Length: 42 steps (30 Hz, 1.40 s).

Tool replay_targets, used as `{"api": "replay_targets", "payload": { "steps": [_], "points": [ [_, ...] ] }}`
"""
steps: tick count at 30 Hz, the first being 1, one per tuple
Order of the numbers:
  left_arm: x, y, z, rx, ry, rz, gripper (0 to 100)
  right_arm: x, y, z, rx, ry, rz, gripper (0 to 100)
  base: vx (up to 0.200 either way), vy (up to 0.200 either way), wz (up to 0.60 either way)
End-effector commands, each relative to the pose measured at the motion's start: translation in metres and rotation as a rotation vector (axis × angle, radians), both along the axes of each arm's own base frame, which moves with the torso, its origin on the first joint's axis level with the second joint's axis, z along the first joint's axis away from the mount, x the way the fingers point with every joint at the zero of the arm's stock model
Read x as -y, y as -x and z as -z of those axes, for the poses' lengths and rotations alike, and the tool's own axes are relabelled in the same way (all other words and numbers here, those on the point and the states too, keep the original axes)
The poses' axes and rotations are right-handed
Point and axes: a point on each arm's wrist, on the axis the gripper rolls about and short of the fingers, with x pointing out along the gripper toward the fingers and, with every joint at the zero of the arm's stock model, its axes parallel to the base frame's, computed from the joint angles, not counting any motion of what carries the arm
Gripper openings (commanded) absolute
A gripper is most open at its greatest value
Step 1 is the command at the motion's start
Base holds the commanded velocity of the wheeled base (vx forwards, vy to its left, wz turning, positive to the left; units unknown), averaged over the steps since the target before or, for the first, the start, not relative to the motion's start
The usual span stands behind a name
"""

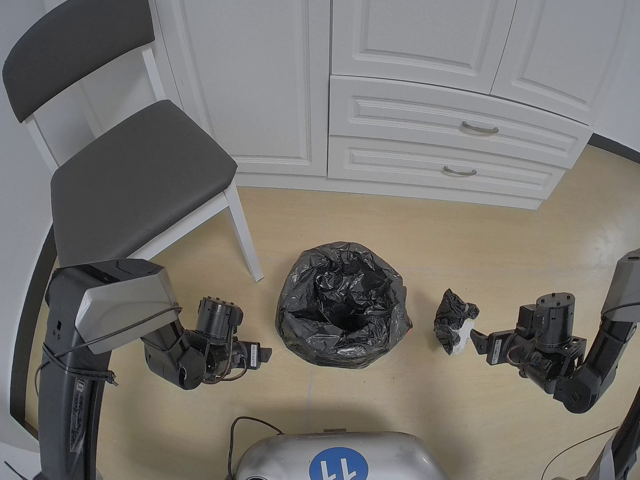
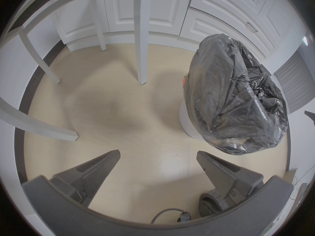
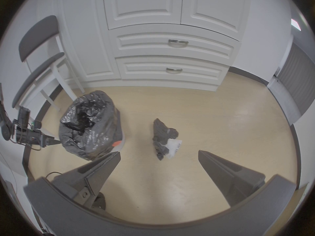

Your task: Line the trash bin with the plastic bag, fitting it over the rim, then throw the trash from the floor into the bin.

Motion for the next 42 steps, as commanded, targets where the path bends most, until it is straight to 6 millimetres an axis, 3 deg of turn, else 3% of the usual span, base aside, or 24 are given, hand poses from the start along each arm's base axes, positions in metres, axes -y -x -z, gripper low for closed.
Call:
{"api": "replay_targets", "payload": {
  "steps": [1,6,11,14,18,20,21,23,25,30,37,42],
  "points": [
    [-0.002,0.004,-0.019,0.001,0.014,0.009,100,0.018,-0.005,0.008,-0.032,0.017,0.045,100,0.000,0.000,0.00],
    [-0.006,0.016,-0.027,-0.014,0.007,0.012,100,0.037,-0.012,0.009,-0.047,0.036,0.044,100,0.000,0.000,0.00],
    [-0.011,0.031,-0.045,-0.006,0.012,0.018,100,0.040,-0.063,0.014,-0.030,0.037,0.001,100,0.000,0.000,0.00],
    [-0.016,0.046,-0.051,-0.020,0.013,0.032,100,0.039,-0.082,0.010,-0.090,0.038,-0.017,100,0.000,0.000,0.00],
    [-0.024,0.069,-0.055,-0.033,0.017,0.069,100,0.048,-0.111,-0.007,-0.129,-0.001,-0.054,100,0.000,0.000,0.00],
    [-0.025,0.069,-0.056,-0.030,0.018,0.067,100,0.048,-0.113,-0.008,-0.126,-0.002,-0.057,100,0.000,0.000,0.00],
    [-0.030,0.078,-0.057,-0.004,0.022,0.064,100,0.055,-0.128,-0.025,-0.134,0.003,-0.057,100,0.000,0.000,0.00],
    [-0.033,0.084,-0.059,0.005,0.021,0.062,100,0.059,-0.128,-0.031,-0.166,0.033,-0.066,100,0.000,0.000,0.00],
    [-0.040,0.103,-0.069,0.022,0.011,0.081,100,0.072,-0.124,-0.037,-0.228,0.102,-0.120,100,0.000,0.000,0.00],
    [-0.047,0.127,-0.088,0.089,0.022,0.095,100,0.082,-0.122,-0.049,-0.202,0.112,-0.136,100,0.000,0.000,0.00],
    [-0.057,0.154,-0.132,0.245,0.060,0.102,100,0.078,-0.091,-0.077,-0.152,0.137,-0.137,100,0.000,0.000,0.00],
    [-0.062,0.171,-0.165,0.360,0.050,0.135,100,0.078,-0.065,-0.114,-0.018,0.170,-0.140,100,0.000,0.000,0.00]
  ]
}}
